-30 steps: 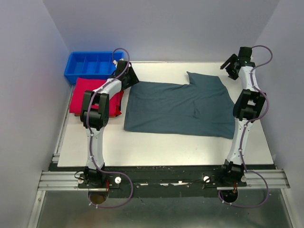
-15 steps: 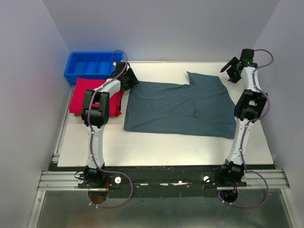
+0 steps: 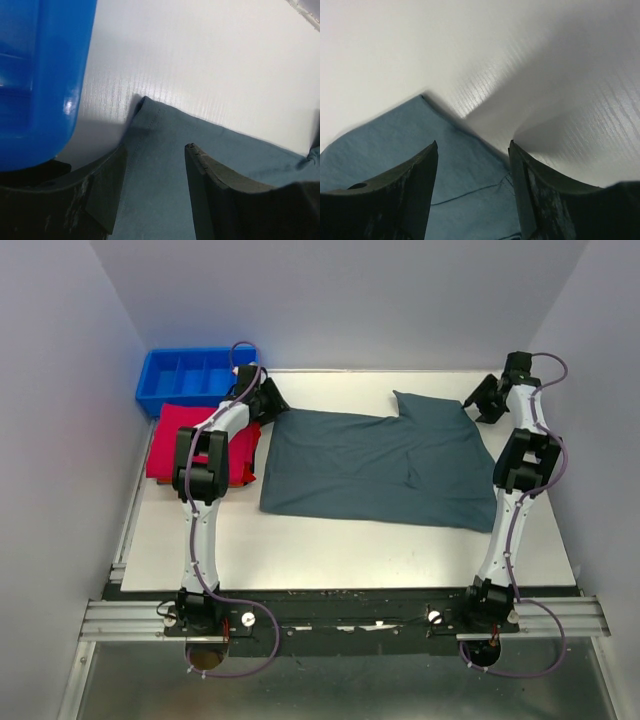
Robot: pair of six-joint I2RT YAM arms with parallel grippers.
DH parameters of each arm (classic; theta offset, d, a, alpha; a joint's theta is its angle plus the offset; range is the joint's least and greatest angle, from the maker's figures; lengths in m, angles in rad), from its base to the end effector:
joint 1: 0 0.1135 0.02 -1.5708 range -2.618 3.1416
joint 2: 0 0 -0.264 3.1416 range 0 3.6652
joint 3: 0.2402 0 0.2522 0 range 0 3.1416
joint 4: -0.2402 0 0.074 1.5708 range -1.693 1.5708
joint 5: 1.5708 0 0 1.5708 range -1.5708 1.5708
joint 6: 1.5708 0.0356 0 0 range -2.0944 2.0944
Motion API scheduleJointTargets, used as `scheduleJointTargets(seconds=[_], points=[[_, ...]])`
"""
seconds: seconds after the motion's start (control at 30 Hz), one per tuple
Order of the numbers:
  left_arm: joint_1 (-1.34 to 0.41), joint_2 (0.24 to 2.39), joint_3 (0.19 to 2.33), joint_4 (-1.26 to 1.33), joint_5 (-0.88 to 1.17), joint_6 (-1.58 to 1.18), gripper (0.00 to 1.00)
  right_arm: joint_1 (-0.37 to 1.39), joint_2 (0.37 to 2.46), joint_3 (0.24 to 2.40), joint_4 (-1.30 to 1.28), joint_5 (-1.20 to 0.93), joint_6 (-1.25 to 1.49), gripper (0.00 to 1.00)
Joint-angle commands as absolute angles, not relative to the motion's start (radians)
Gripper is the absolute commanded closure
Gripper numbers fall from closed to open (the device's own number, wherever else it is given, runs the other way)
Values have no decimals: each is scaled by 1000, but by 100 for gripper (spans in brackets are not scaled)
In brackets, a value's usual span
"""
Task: Fold and stack the t-shirts
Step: Grap the side of the flattened tshirt furthest away from the robot with both arms
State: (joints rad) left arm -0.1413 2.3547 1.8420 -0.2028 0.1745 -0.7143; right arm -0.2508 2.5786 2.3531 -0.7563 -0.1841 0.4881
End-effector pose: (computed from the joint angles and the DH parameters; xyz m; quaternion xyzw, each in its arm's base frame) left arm 0.5254 -0.0810 0.1610 -0.2215 0.8797 -0.2436 0.3430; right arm 0.5402 -0.1317 0.1675 0.3192 0.8982 0.1216 0.2766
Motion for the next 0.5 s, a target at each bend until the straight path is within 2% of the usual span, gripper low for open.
scheduleJointTargets(seconds=[0.0,0.1,0.2,0.47], points=[[-127,2355,1847,-244,195,-693,35,-242,2594,2346,-844,-213,439,34],[-126,2335,1853,-245,183,-683,35,-241,2580,2315,-830,-216,433,39],[-121,2333,1874,-259,176,-672,35,-238,2574,2306,-816,-230,422,51],[-98,2307,1878,-256,175,-658,36,-229,2591,2346,-844,-232,405,62]])
